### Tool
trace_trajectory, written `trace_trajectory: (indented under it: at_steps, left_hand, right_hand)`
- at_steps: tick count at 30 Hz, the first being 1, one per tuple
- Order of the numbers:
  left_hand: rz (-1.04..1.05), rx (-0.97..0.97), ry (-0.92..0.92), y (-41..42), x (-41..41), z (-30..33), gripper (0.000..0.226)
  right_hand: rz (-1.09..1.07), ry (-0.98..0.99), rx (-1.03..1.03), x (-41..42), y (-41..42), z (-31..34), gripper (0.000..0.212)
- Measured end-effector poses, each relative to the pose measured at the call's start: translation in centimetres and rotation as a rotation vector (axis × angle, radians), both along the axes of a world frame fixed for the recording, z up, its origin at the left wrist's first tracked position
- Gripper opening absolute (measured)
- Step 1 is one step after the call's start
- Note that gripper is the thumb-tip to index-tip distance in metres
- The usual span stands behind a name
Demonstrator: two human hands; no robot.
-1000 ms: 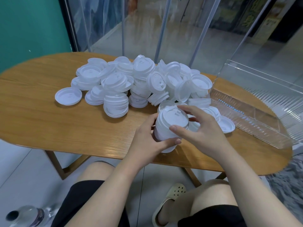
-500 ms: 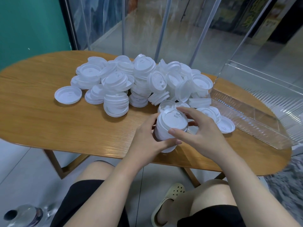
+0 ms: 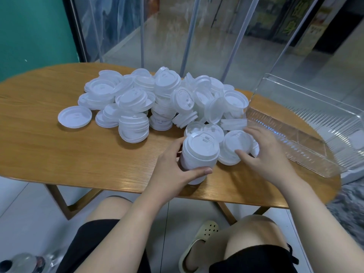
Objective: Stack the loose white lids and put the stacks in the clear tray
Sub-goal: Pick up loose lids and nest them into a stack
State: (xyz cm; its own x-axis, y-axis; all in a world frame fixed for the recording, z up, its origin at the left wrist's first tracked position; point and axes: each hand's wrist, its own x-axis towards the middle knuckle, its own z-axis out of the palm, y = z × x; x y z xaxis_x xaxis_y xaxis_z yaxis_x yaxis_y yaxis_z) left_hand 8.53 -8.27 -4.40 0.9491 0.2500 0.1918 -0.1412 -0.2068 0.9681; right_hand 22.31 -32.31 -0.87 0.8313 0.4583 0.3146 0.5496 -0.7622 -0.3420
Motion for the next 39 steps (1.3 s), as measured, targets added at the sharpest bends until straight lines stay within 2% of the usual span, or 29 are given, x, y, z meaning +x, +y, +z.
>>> trace_trajectory:
  at_steps: [4, 8, 16, 20, 26, 33, 39]
  left_hand:
    - [0.001, 0.003, -0.003, -0.1, -0.2, 0.3, 0.080]
    - [-0.001, -0.001, -0.002, -0.1, -0.2, 0.3, 0.082]
    - [-0.007, -0.017, -0.003, -0.1, -0.2, 0.5, 0.082]
    - [-0.001, -0.003, -0.009, 0.0, -0.2, 0.3, 0.083]
    - [-0.002, -0.019, 0.006, -0.1, -0.2, 0.2, 0.078]
    - [-0.001, -0.021, -0.005, -0.1, -0.2, 0.3, 0.078]
    - [-0.004, -0.043, -0.011, -0.1, -0.2, 0.4, 0.080]
  right_hand:
    - [-0.014, 0.050, -0.052, 0.4, 0.2, -0.5, 0.074]
    - [-0.036, 0.068, -0.005, 0.3, 0.5, -0.5, 0.071]
    - [-0.034, 0.074, 0.372, -1.9, 2.3, 2.4, 0.060]
    - [0.088, 0.151, 0.538, -4.1, 4.0, 4.0, 0.052]
    - [0.201, 0.204, 0.479, -6.0, 5.8, 3.6, 0.069]
    - [0.210, 0.249, 0.440, -6.7, 6.9, 2.8, 0.071]
    - [0.210, 0.256, 0.392, -7.0, 7.0, 2.5, 0.063]
